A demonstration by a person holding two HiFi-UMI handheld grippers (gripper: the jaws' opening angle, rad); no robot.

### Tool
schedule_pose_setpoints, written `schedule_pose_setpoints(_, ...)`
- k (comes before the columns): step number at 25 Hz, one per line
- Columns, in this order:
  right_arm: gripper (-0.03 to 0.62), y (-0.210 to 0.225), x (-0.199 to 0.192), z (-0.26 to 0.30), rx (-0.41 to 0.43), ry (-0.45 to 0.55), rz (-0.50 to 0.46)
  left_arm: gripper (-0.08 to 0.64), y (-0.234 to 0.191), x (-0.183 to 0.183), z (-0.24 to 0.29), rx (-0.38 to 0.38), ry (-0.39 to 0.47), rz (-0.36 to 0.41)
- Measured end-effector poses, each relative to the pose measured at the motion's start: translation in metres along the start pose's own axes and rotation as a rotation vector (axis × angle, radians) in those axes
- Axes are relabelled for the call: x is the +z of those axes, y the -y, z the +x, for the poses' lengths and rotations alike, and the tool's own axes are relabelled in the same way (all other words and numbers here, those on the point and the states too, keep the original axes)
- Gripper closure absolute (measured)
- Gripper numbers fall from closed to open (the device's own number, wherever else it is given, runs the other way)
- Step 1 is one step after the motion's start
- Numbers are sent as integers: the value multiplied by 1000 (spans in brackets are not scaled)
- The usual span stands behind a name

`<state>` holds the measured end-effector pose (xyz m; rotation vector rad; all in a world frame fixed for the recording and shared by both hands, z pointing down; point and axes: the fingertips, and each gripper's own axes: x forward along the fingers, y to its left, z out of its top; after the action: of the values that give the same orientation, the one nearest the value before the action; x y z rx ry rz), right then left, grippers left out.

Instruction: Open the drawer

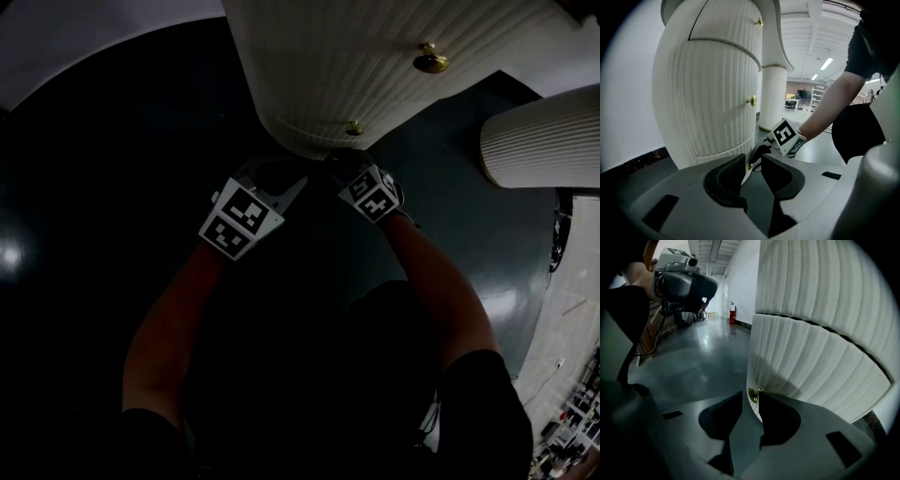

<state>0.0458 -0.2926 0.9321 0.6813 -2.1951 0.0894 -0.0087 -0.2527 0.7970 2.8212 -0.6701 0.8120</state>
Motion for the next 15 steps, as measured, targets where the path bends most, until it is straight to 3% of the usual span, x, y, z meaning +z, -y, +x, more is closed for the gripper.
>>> schedule_pose_setpoints(5, 522, -2, -1, 3, 11, -7, -4, 451, 0, 3, 0, -2, 5, 9)
schedule_pose_setpoints(10, 522, -6, 2, 6, 25, -44, -76, 451, -5, -4, 3, -2, -6, 20)
schedule_pose_setpoints(15, 522, -4, 2, 6, 23, -40, -74, 453, -14, 10, 5, 19, 45, 25)
